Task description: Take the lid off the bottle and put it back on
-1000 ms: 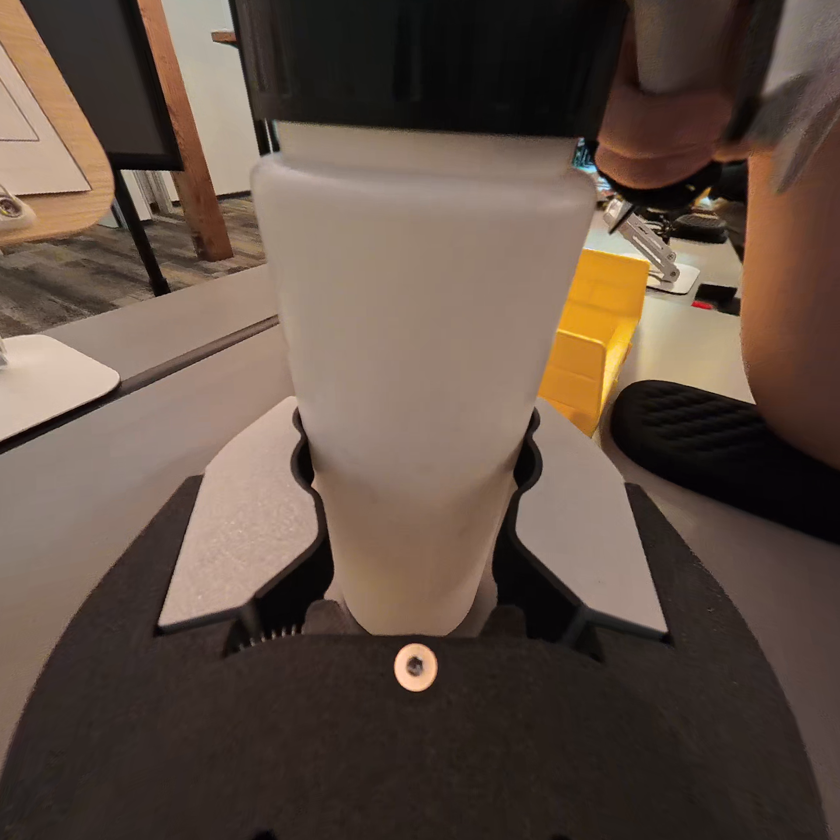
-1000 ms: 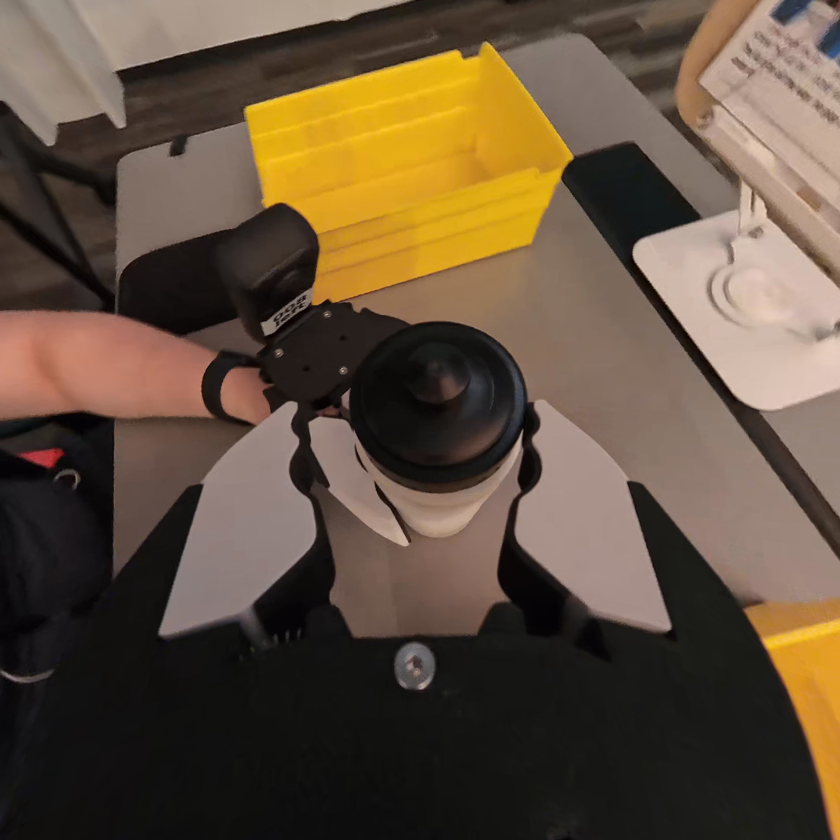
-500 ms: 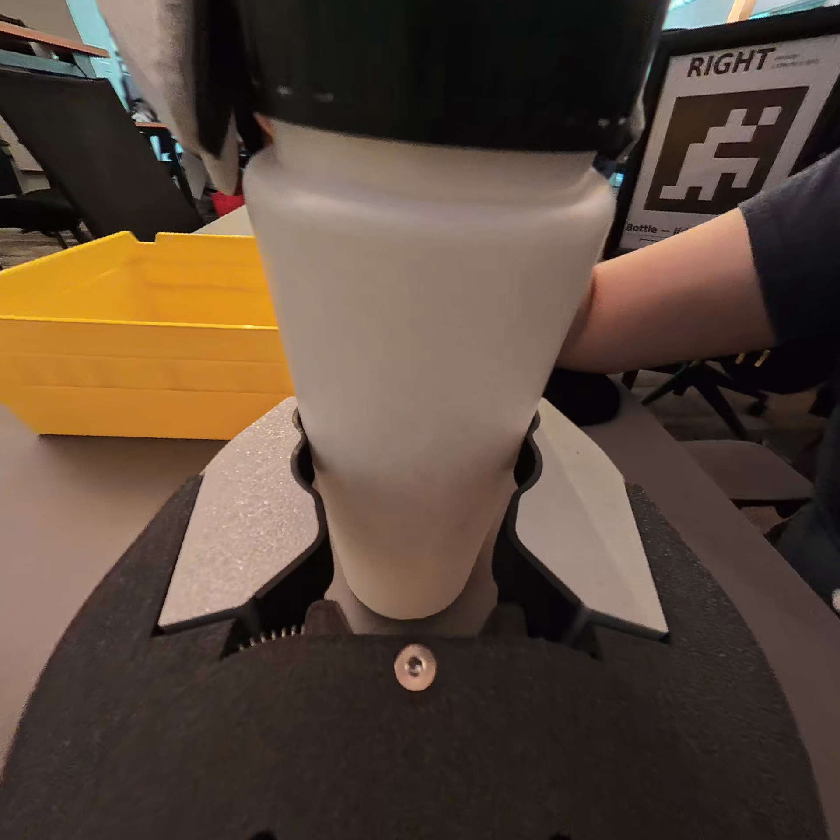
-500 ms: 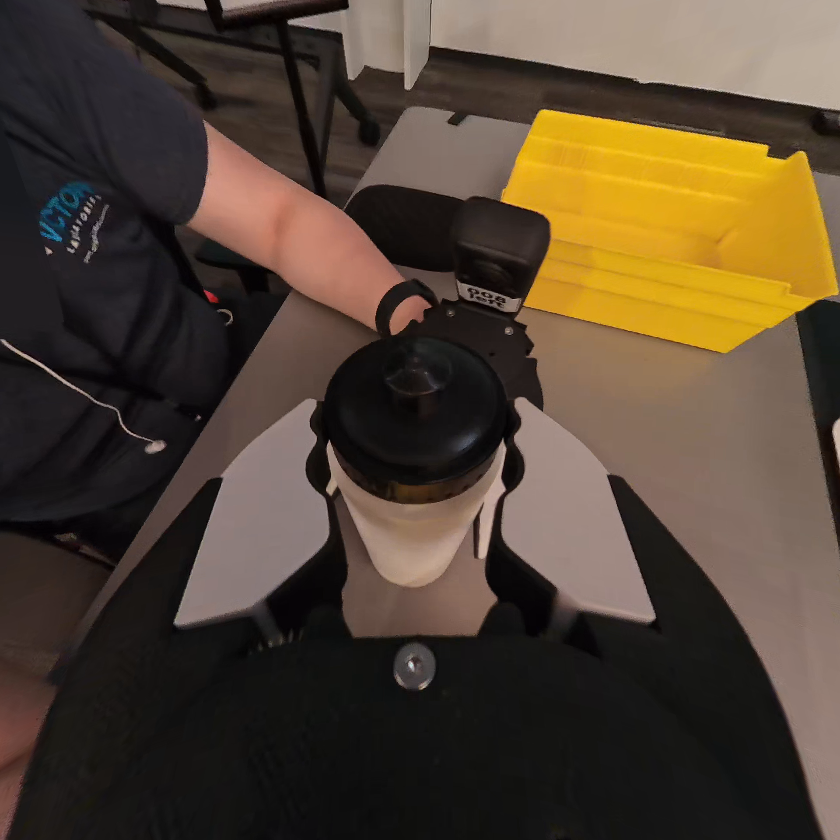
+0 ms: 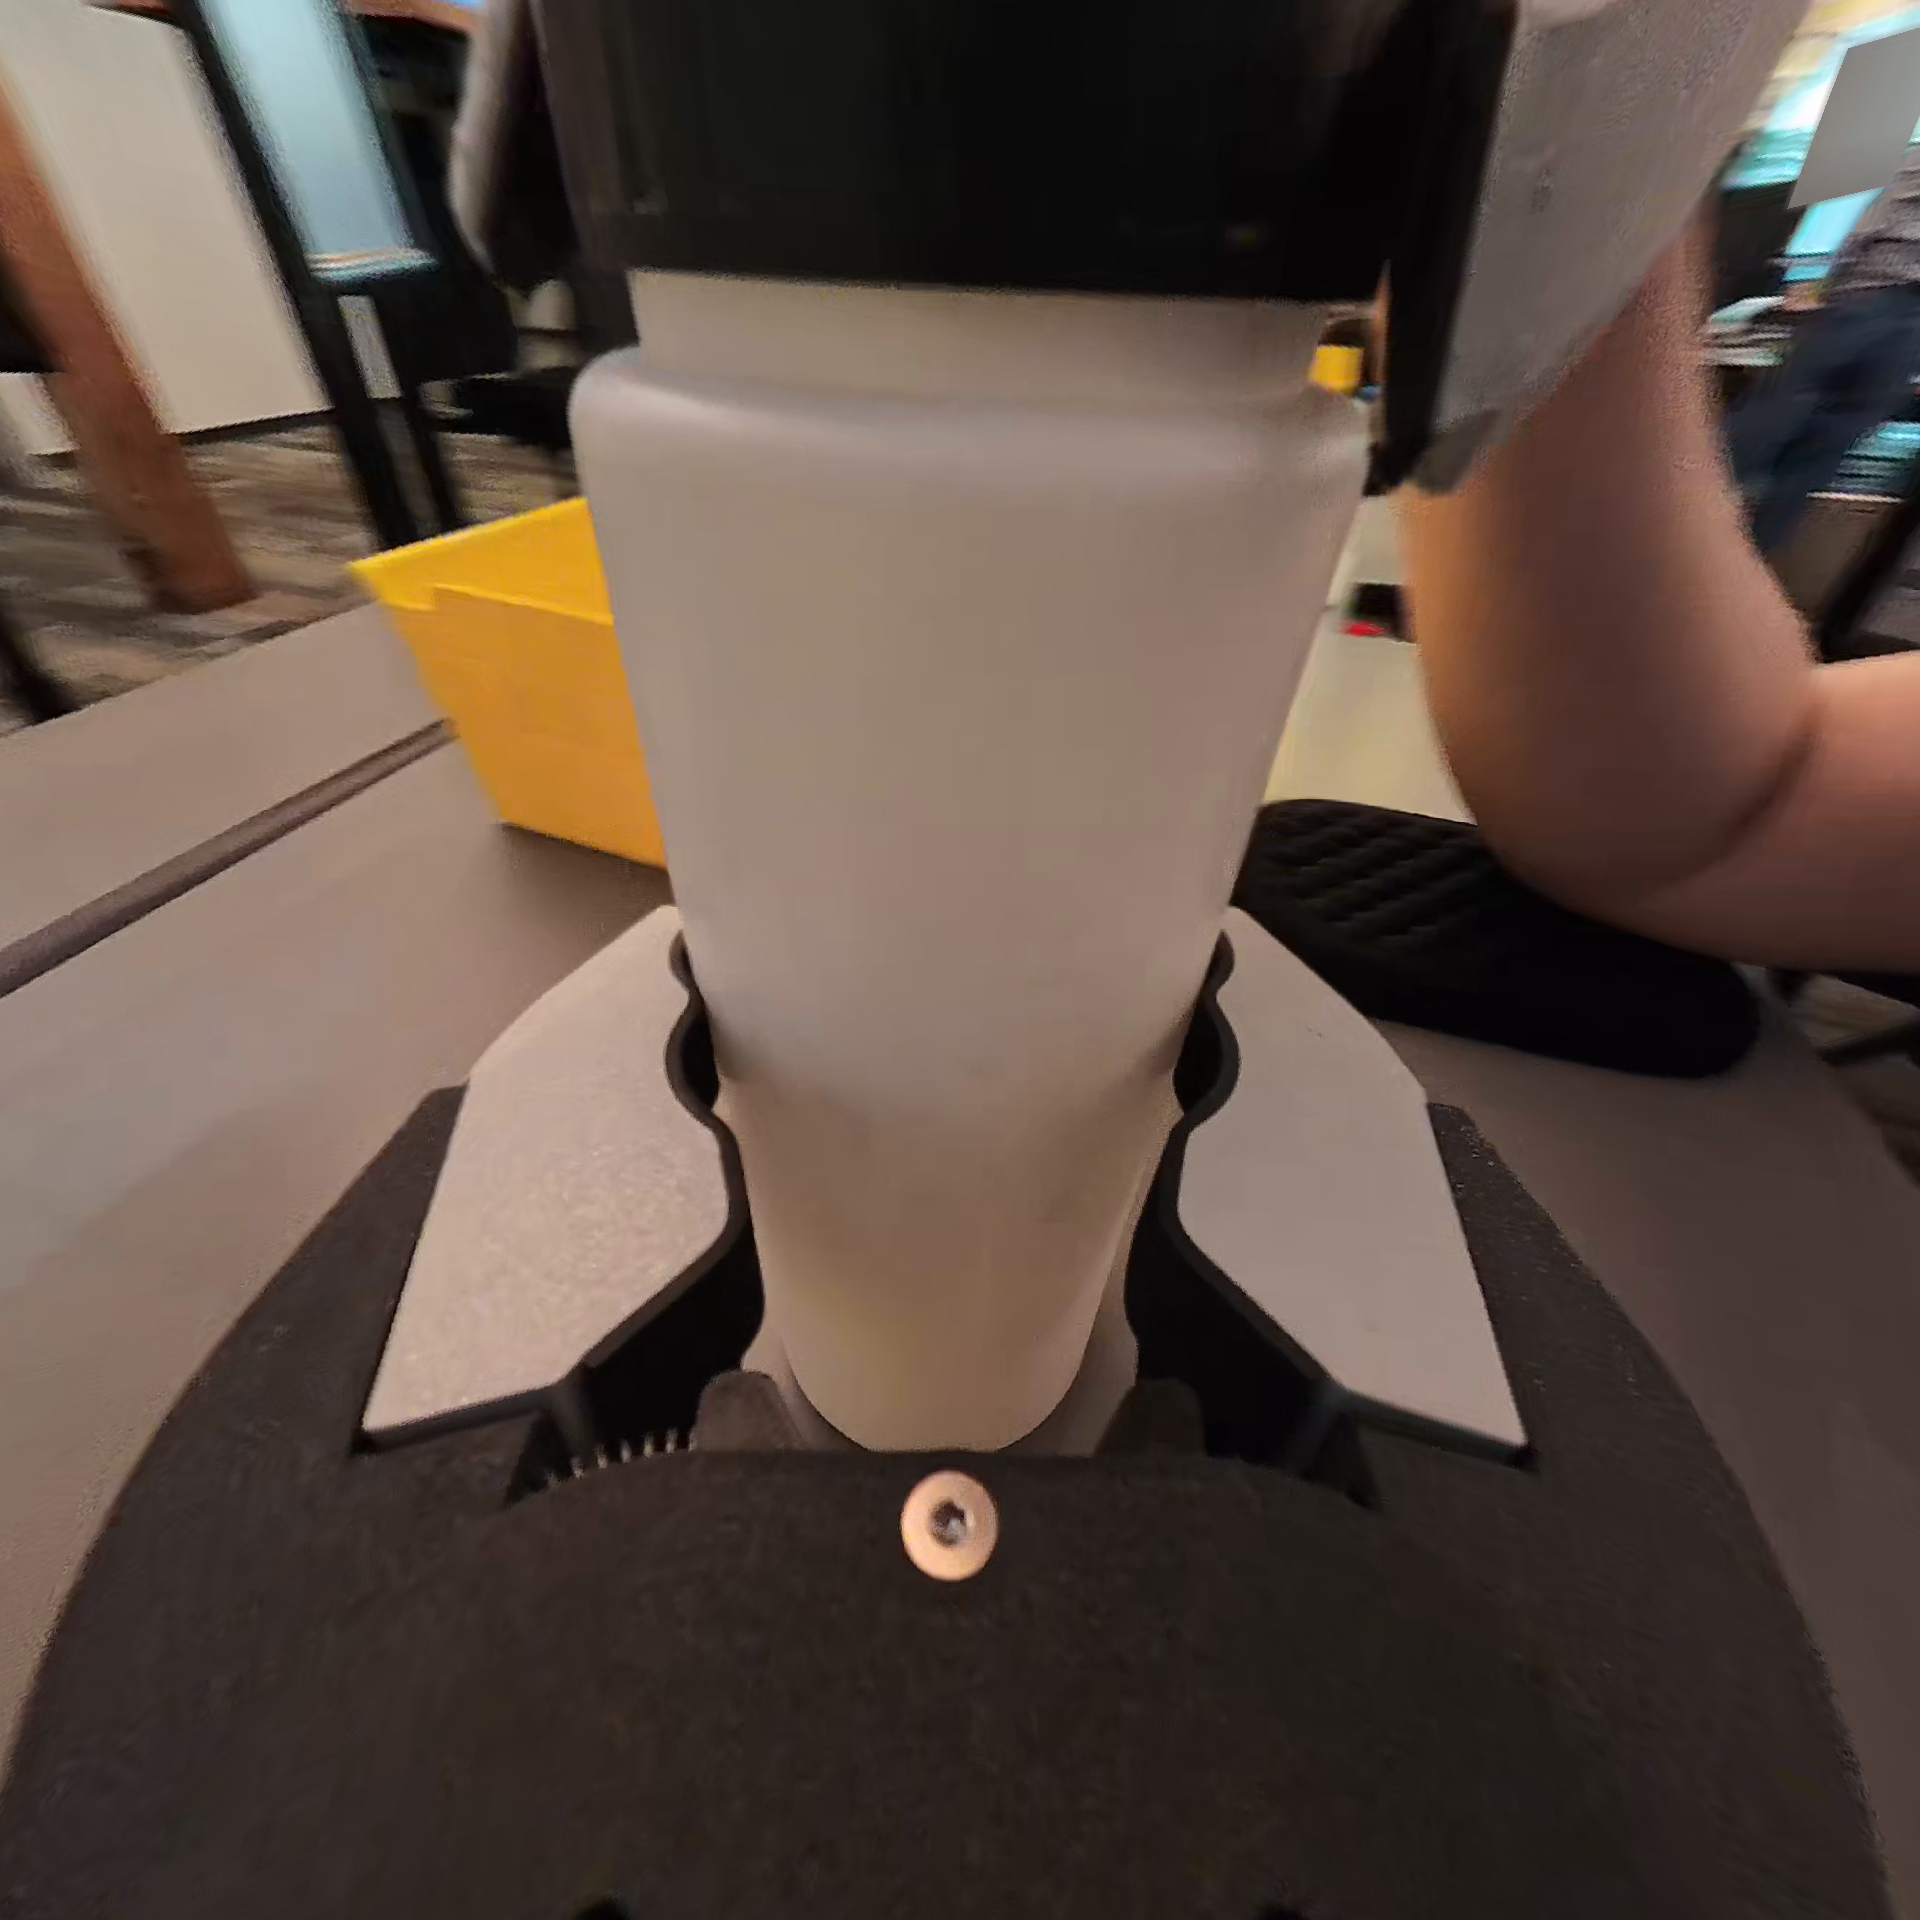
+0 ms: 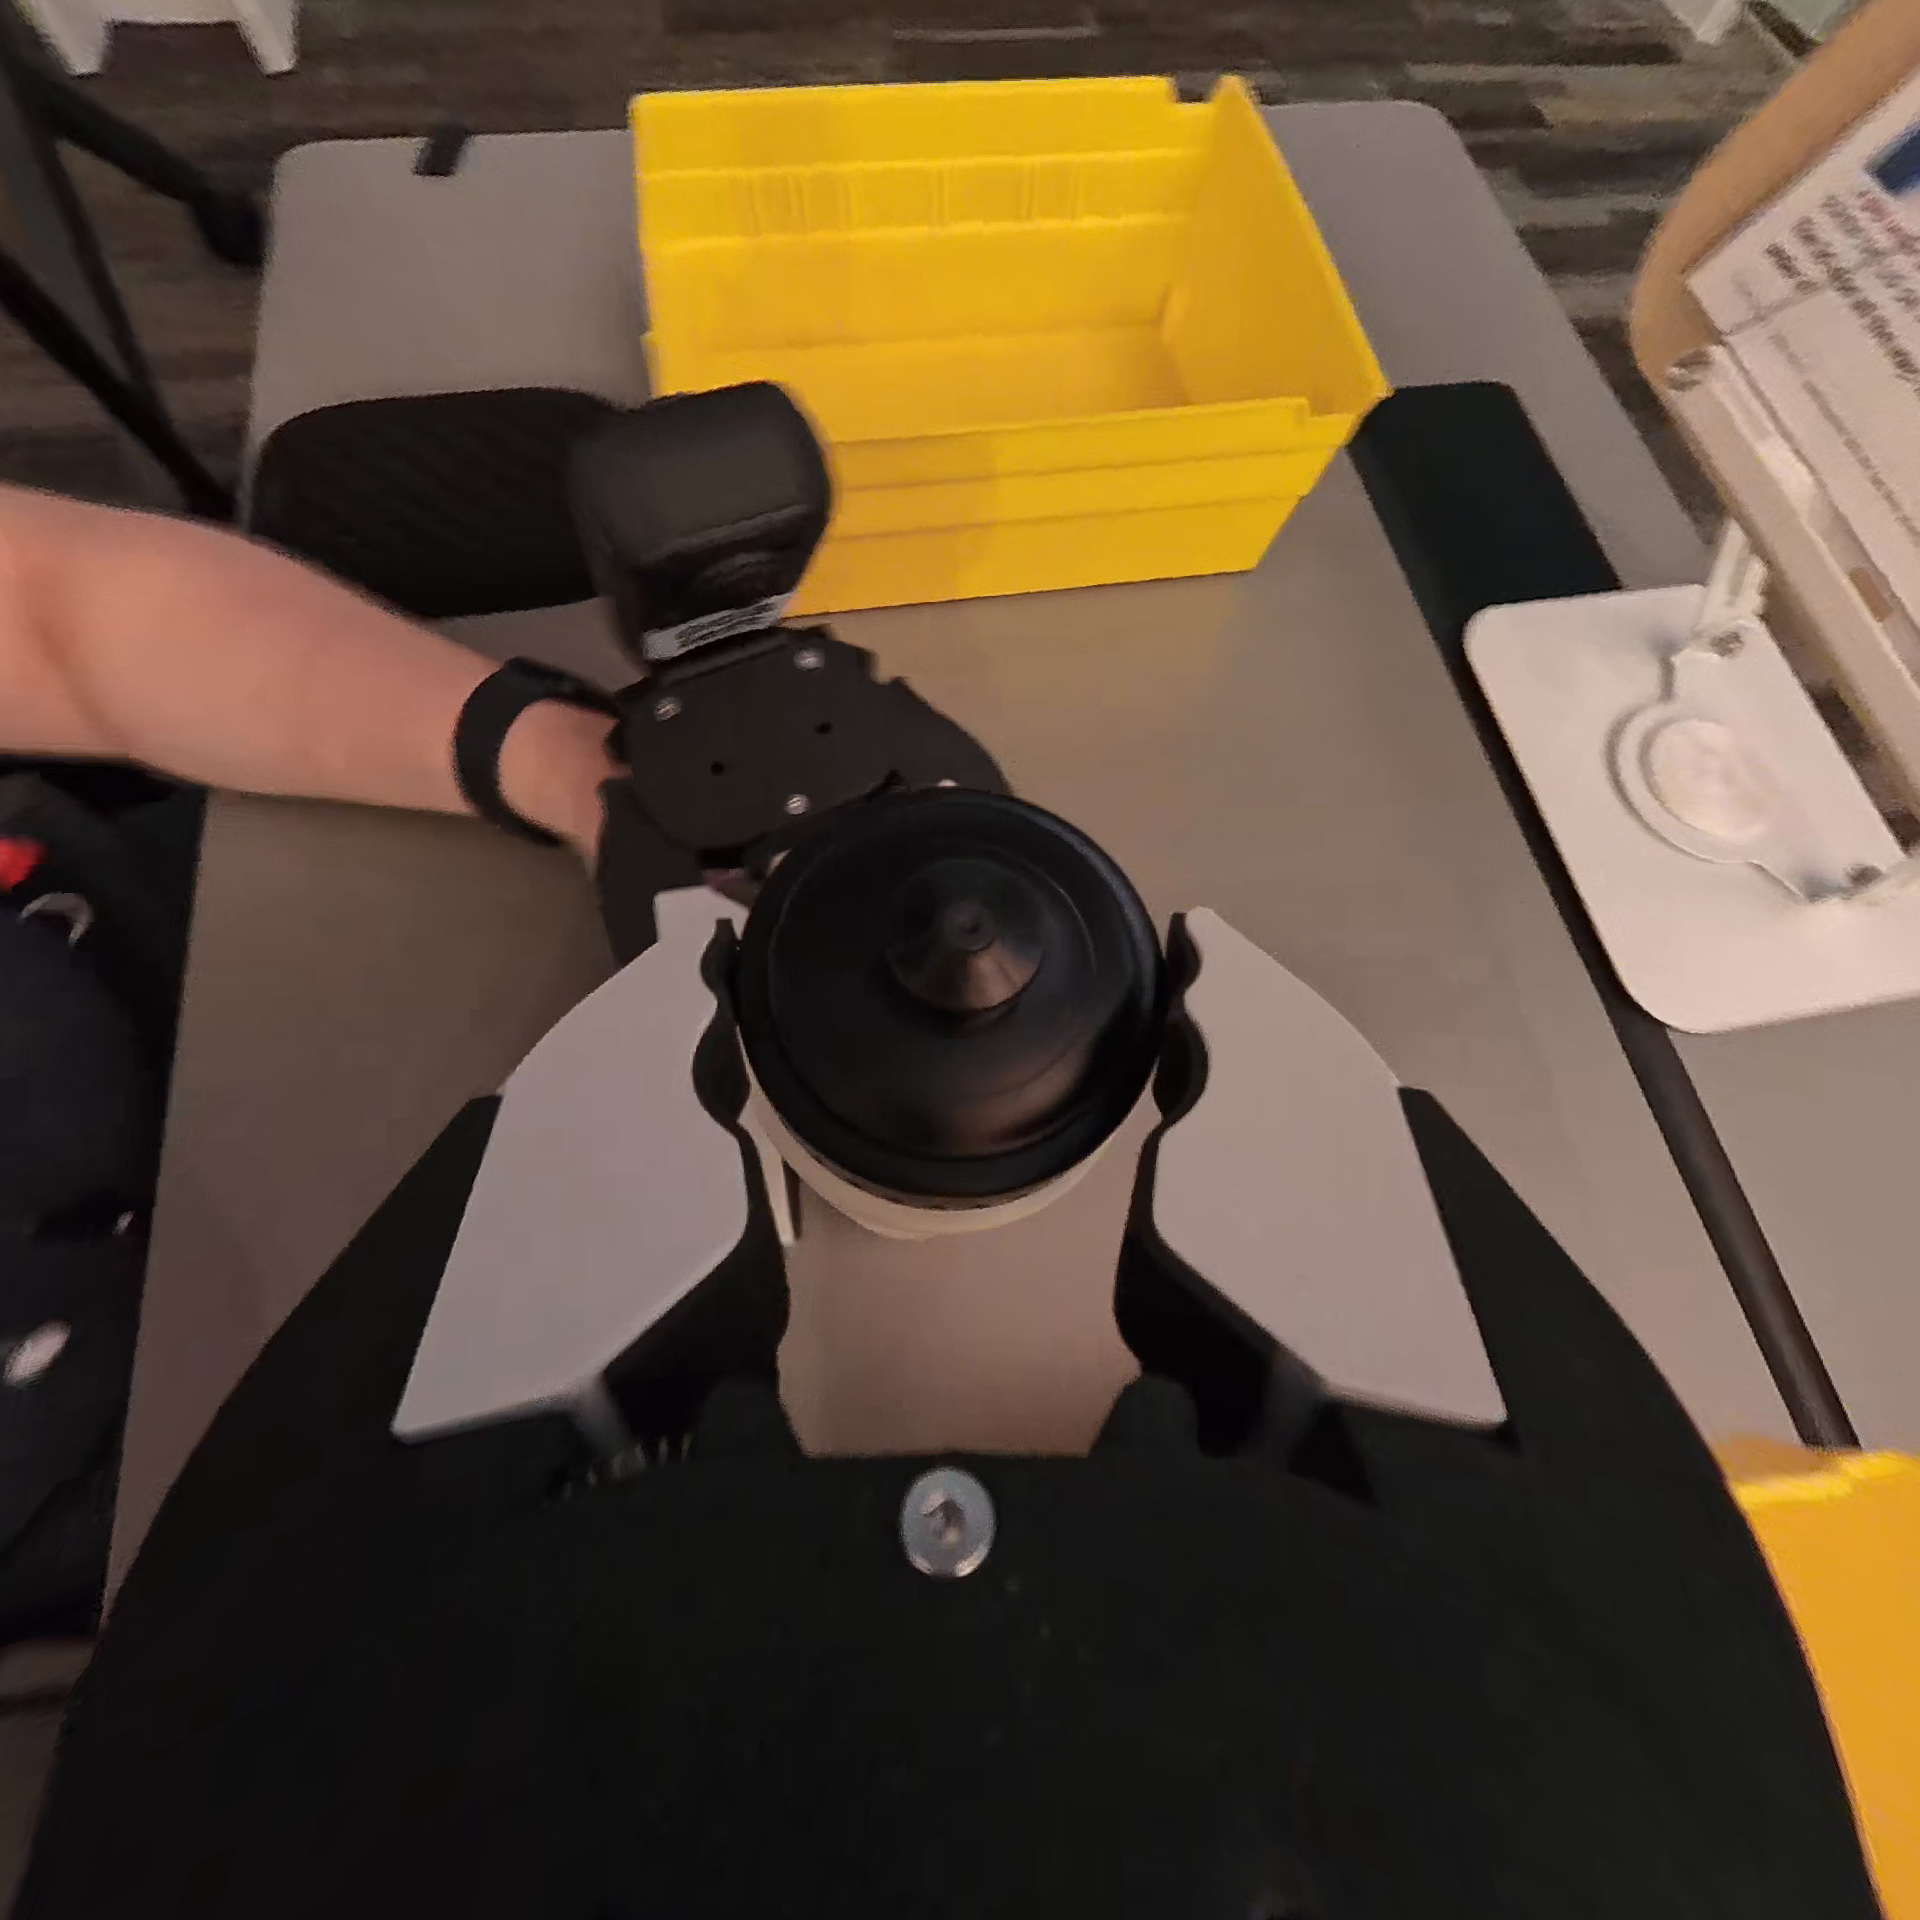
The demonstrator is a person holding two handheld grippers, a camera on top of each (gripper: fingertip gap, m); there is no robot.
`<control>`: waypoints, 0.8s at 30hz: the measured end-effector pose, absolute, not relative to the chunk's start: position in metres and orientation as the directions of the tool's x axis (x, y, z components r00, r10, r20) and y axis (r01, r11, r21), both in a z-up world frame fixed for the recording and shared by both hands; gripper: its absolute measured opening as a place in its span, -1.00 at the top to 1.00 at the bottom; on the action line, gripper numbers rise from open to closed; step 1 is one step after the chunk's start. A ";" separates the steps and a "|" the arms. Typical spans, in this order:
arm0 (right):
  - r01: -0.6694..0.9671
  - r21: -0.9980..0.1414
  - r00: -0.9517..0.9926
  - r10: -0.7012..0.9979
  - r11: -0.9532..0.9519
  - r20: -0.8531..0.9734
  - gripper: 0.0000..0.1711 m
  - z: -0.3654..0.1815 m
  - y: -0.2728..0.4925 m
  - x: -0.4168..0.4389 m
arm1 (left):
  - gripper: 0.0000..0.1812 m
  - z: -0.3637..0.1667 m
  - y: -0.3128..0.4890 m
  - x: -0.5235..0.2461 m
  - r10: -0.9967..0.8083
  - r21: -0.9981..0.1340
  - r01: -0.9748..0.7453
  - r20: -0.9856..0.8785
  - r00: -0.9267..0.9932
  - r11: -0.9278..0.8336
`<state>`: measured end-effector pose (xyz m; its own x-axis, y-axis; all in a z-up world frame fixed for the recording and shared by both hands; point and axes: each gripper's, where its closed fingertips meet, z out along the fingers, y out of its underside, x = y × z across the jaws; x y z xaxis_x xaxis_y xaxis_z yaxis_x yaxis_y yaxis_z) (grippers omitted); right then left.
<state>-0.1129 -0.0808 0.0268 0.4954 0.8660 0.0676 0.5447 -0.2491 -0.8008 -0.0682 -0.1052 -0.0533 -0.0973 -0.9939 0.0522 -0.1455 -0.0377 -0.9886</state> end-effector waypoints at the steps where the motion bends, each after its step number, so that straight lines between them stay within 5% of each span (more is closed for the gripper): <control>1: 0.565 -0.800 0.426 0.902 -0.205 0.070 0.08 0.027 -0.091 -0.114 | 0.03 -0.053 -0.117 -0.069 -0.982 -0.990 -0.141 0.053 -0.180 -0.028; 7: 0.521 -0.851 0.013 0.996 0.069 0.089 0.08 0.030 -0.146 -0.120 | 0.03 -0.053 -0.161 -0.069 -0.917 -0.990 -0.142 0.035 -0.397 0.023; 17: 0.464 -0.856 0.511 0.858 -0.229 0.047 -0.11 0.036 -0.070 -0.106 | 0.03 -0.053 -0.074 -0.075 -0.996 -0.990 -0.128 0.049 0.073 -0.058; 20: 0.451 -0.846 0.561 0.828 -0.285 0.020 0.18 0.033 -0.065 -0.108 | 0.03 -0.052 -0.074 -0.076 -0.996 -0.990 -0.124 0.058 0.067 -0.066; 24: 0.497 -0.839 0.423 0.906 -0.220 0.012 0.19 0.033 -0.086 -0.107 | 0.03 -0.052 -0.107 -0.075 -0.982 -0.990 -0.134 0.075 -0.172 -0.052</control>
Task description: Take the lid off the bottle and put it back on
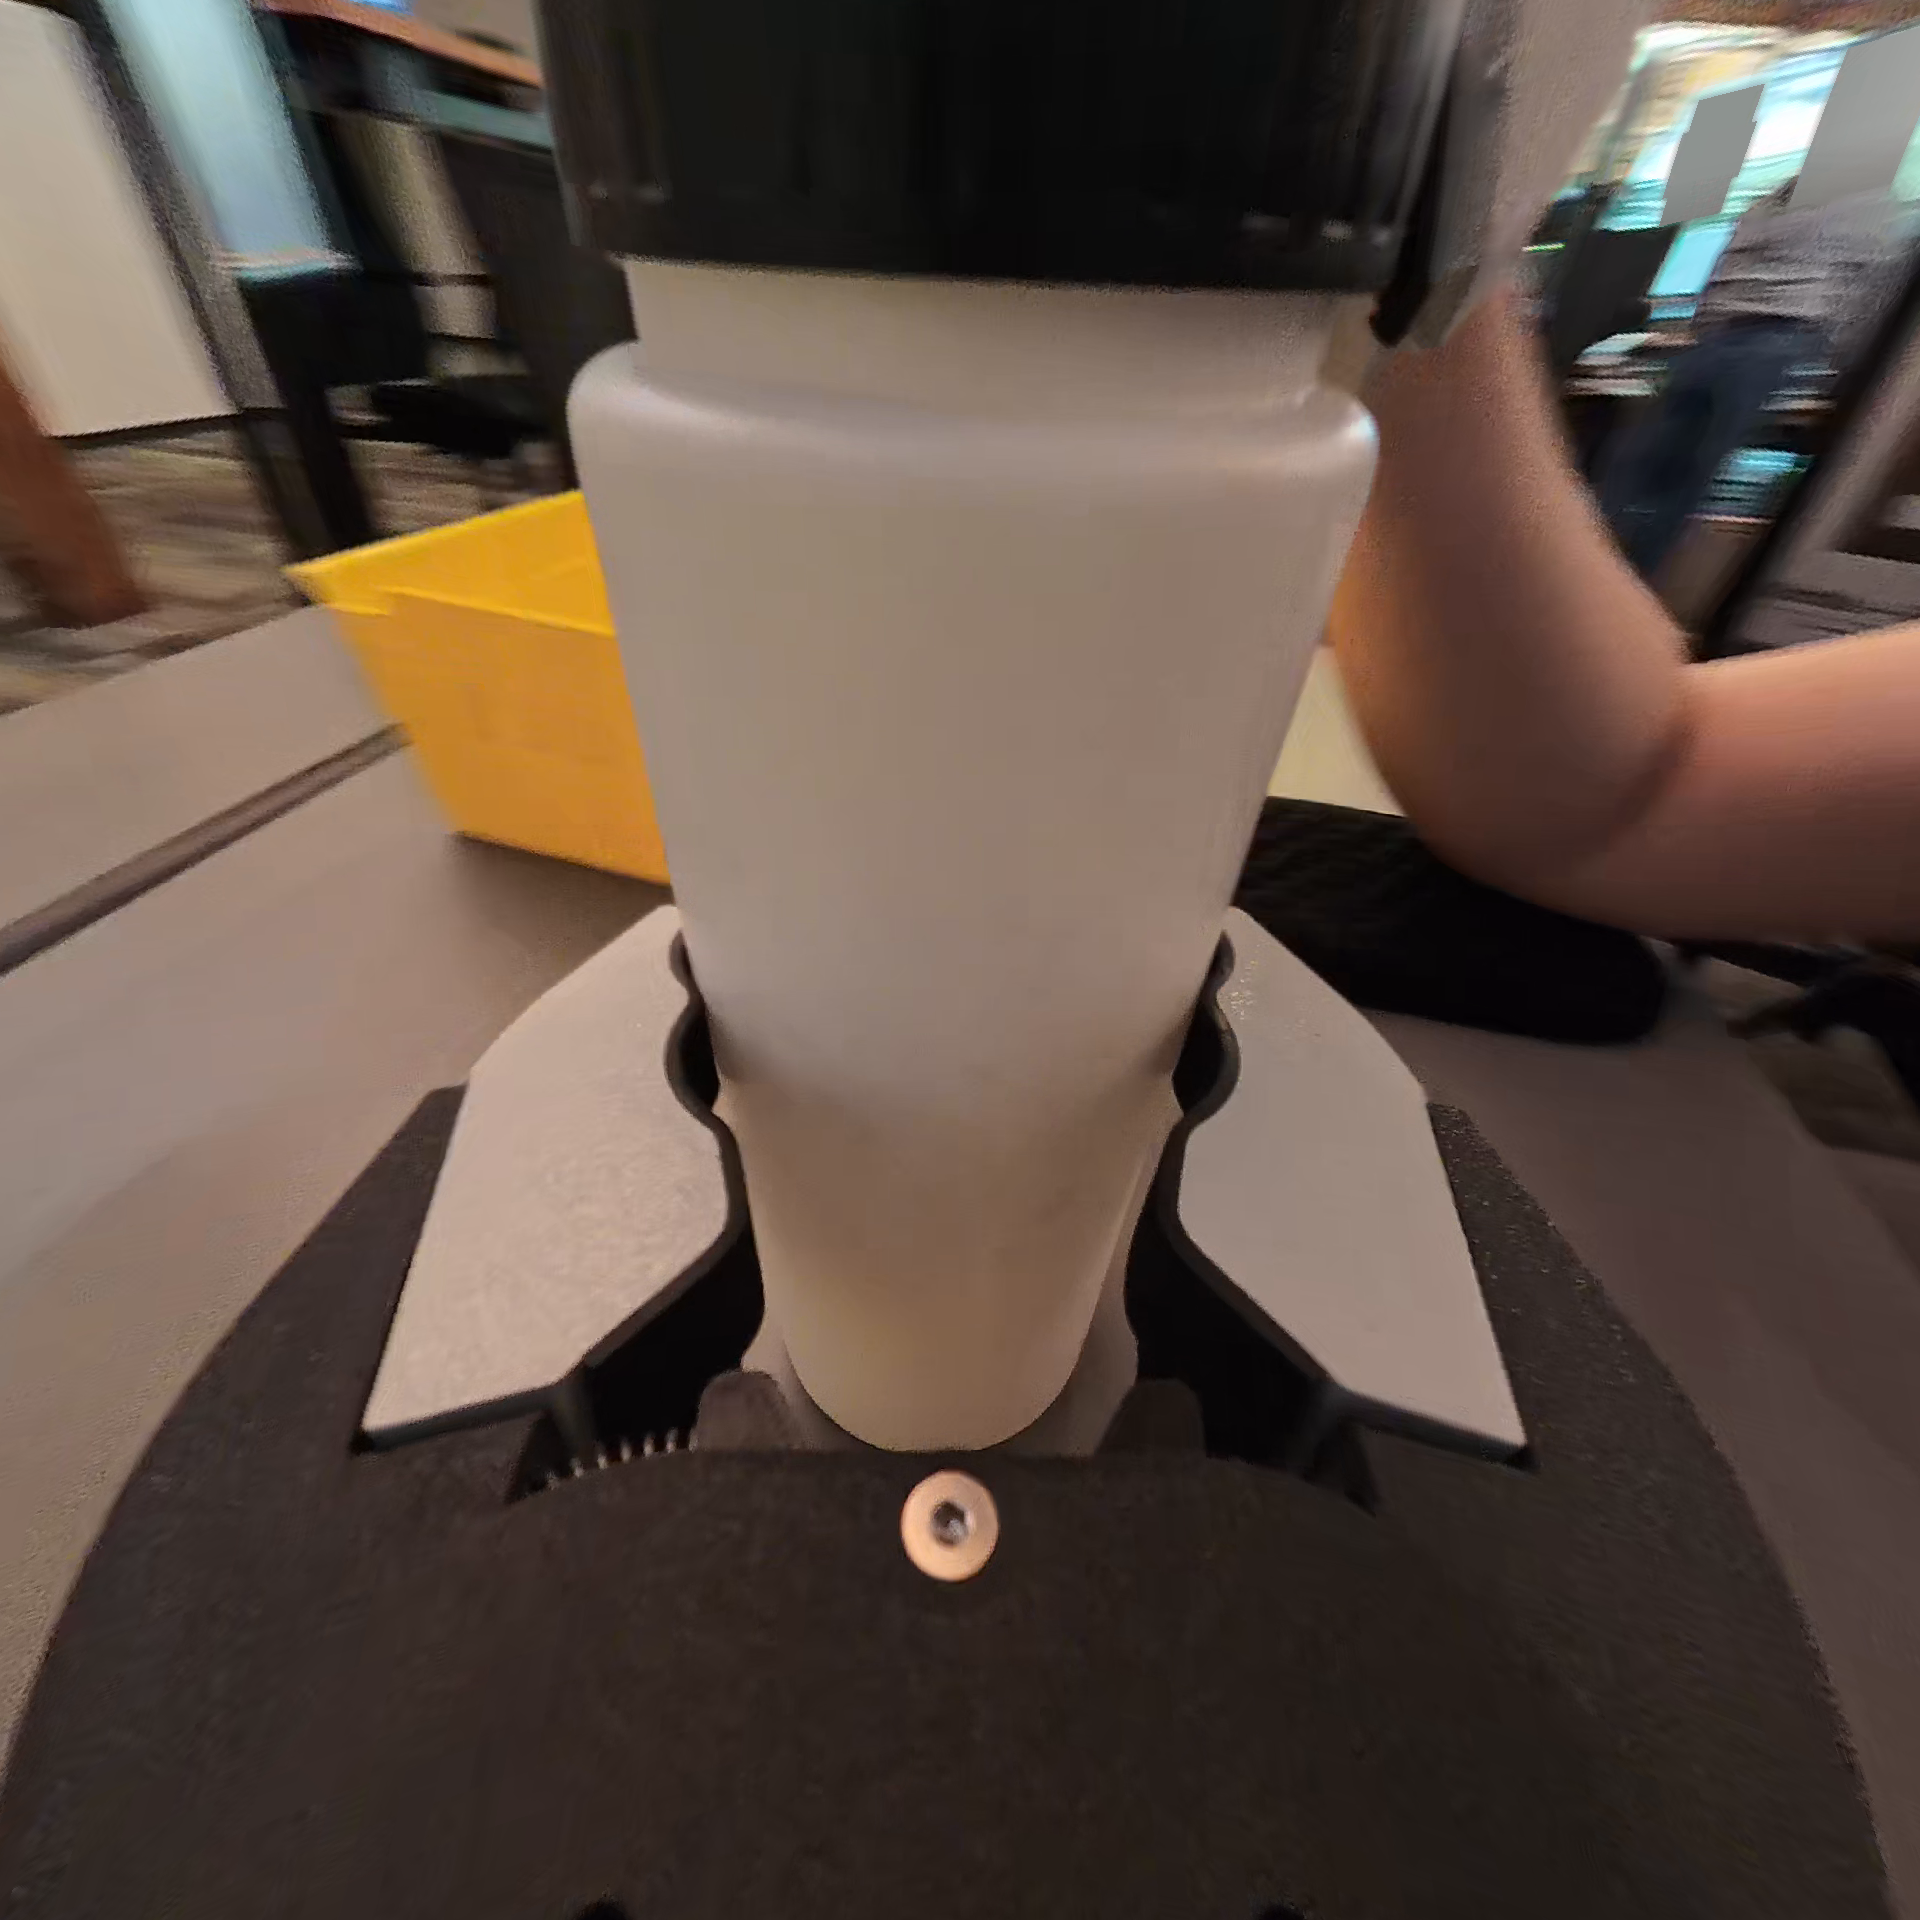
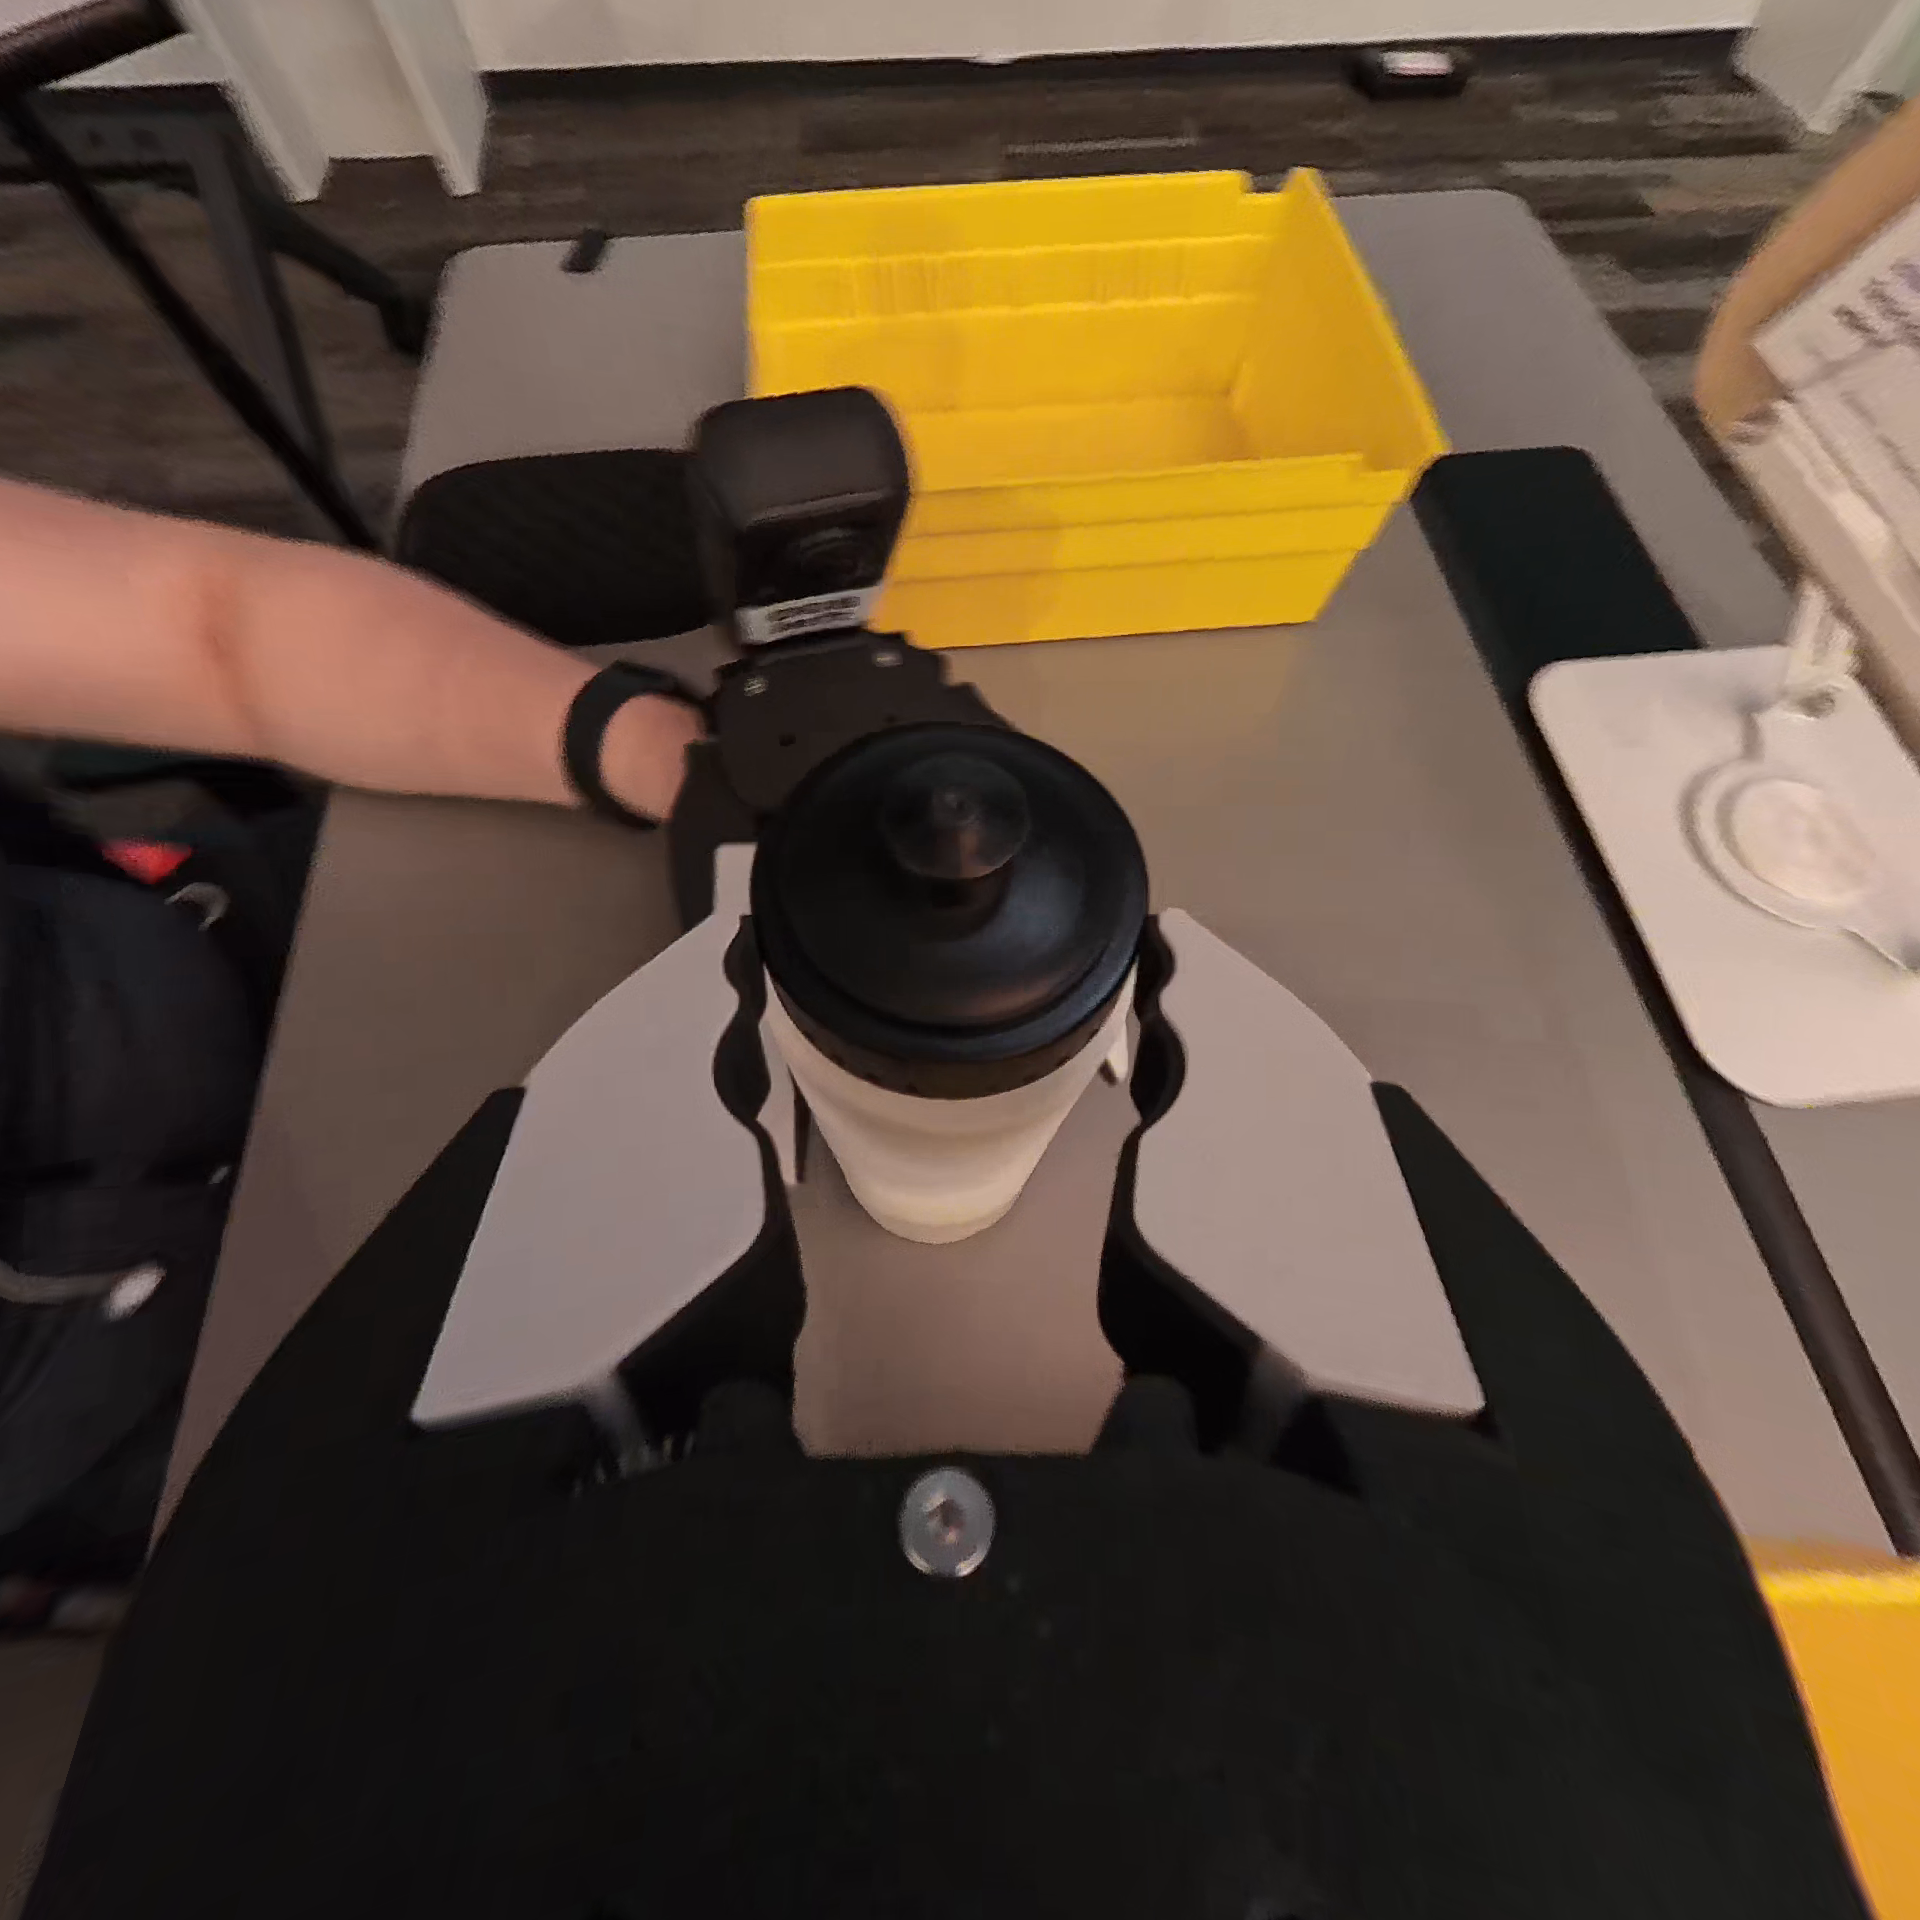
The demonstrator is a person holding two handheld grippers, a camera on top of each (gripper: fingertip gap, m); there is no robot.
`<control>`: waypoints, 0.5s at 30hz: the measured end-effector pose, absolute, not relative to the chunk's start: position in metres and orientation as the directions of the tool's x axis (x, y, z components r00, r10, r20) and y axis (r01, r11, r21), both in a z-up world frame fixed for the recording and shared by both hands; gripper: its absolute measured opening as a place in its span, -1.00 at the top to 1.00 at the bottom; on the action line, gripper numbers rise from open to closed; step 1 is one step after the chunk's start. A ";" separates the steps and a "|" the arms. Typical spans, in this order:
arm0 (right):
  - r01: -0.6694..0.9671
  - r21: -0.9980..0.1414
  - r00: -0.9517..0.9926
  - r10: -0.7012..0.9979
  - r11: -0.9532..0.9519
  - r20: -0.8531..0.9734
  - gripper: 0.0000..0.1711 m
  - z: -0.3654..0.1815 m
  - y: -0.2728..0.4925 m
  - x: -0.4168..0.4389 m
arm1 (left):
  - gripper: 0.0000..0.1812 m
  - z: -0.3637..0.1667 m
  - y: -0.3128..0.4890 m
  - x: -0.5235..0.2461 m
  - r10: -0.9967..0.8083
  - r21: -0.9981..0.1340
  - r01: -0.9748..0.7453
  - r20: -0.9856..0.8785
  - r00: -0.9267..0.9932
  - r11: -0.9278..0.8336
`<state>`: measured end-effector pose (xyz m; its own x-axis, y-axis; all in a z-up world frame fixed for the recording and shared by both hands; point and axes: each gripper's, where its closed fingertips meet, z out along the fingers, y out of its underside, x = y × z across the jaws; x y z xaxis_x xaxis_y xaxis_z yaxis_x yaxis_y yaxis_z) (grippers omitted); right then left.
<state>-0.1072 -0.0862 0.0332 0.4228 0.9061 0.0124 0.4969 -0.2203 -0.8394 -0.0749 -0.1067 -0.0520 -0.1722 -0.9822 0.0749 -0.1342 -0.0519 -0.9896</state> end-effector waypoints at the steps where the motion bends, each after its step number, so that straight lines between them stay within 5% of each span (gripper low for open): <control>1: 0.508 -0.843 0.345 0.939 -0.177 0.010 0.19 0.034 -0.097 -0.108 | 0.03 -0.052 -0.120 -0.075 -0.964 -0.991 -0.131 0.073 -0.257 -0.040; 7: 0.437 -0.899 0.033 0.999 -0.035 -0.023 0.18 0.035 -0.136 -0.107 | 0.03 -0.052 -0.154 -0.074 -0.907 -0.991 -0.132 0.077 -0.415 -0.024; 15: 0.435 -0.880 0.436 0.900 -0.191 0.020 -0.07 0.040 -0.078 -0.110 | 0.03 -0.053 -0.079 -0.074 -0.999 -0.992 -0.124 0.023 0.041 -0.028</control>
